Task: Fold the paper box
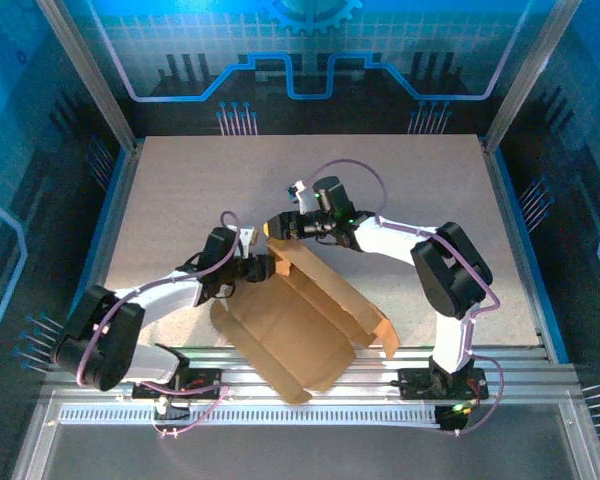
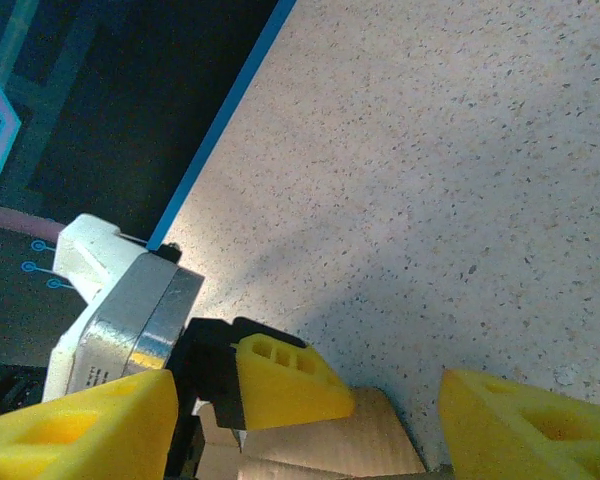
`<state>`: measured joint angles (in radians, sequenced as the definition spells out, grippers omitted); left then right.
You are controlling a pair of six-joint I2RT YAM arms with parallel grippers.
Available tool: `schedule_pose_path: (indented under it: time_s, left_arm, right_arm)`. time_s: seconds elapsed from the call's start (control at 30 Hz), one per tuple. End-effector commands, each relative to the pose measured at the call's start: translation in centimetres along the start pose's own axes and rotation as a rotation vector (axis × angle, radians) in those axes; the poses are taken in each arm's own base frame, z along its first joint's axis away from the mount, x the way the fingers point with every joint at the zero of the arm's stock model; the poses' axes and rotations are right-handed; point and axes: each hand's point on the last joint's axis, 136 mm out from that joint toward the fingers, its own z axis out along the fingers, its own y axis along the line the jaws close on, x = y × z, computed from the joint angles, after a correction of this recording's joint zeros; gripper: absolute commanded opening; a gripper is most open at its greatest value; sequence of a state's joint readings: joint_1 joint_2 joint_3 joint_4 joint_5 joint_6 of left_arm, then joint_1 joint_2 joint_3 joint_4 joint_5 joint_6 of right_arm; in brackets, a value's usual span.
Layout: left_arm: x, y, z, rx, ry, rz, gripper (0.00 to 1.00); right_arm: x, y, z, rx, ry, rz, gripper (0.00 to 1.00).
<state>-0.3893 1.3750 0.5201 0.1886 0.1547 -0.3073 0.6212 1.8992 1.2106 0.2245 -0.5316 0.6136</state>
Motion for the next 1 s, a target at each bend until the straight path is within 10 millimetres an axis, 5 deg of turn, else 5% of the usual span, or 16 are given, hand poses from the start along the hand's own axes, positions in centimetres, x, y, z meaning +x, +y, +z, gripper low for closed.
schedule_pose_path:
  time_s: [0.0,0.4,0.97]
  left_arm:
    - [-3.6,-1.3,0.1,0.015,-0.107,0.037,0.58]
    - [-5.9,-1.3,0.1,-0.054,-0.234,0.023,0.56]
    - [-7.0,-4.0,0.1,0.025,-0.231,0.172,0.71]
  right_arm:
    - [1.9,-1.5,0.6,0.008,0.065,0.063,0.68]
    - [1.7,-1.9,1.0,-0.029,0.072,0.111,0.63]
    - [0.1,-4.6,-0.8,-0.016,0.051,0.236,0.67]
